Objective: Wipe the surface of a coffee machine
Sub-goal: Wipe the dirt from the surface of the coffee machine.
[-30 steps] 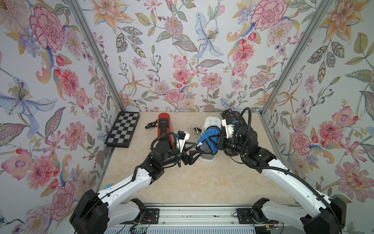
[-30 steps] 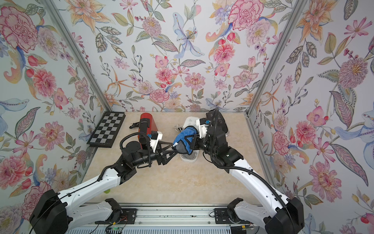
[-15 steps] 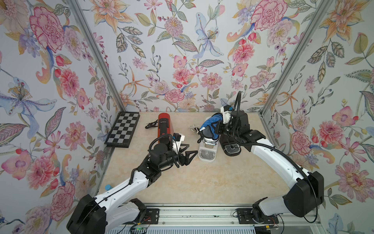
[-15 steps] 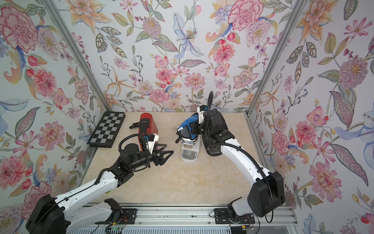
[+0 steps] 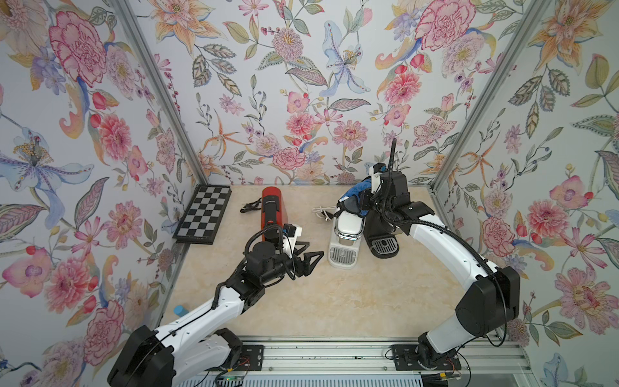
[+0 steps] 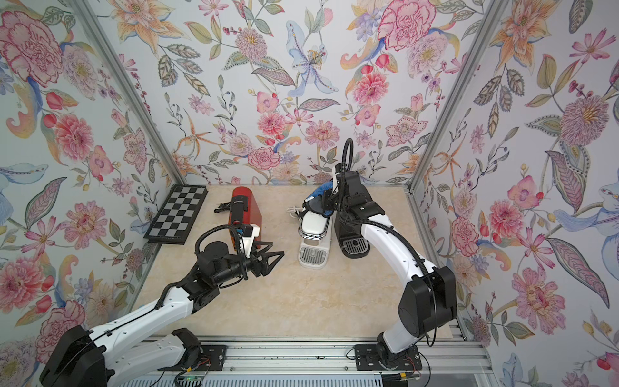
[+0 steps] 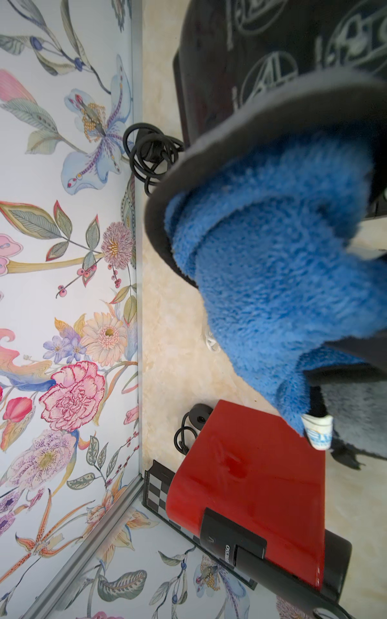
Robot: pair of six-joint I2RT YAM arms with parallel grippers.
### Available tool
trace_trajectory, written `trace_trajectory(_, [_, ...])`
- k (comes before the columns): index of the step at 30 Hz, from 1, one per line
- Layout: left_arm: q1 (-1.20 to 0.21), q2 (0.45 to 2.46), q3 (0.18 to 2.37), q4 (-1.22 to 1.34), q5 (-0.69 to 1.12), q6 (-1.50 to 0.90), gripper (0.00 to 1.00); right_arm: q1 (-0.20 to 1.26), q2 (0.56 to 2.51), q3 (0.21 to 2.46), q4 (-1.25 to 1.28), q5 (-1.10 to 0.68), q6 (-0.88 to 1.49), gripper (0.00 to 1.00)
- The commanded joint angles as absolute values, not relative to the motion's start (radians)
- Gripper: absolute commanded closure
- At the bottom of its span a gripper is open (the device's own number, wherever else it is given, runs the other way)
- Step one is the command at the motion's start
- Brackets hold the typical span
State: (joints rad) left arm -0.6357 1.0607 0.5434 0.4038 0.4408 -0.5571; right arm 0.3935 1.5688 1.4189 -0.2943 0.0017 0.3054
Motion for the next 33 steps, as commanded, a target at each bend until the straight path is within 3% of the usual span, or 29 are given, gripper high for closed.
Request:
trace_trajectory(1, [-0.625,1.058,0.540,0.405,0.425,-0.557,0.24,0.369,1.526,1.376,-0.419,0.012,0.273,1.00])
trace_trajectory(12, [-0.626,1.131,0.568,0.453,0.441,-0.582,0.24,0.445,1.464,1.358,-0.562,0.107,0.154,0.99])
trace_trajectory(24, [-0.626,1.207,0.608,0.480,0.462,-0.620,0.25,0.487,1.711,1.514,-0.601,0.214,0.038,0.97])
trace_trajectory(33, [-0.625,1.290,0.709,0.452,0.359,-0.571,0.21,0.473,1.720,1.412,-0.540,0.186,0.064,0.98])
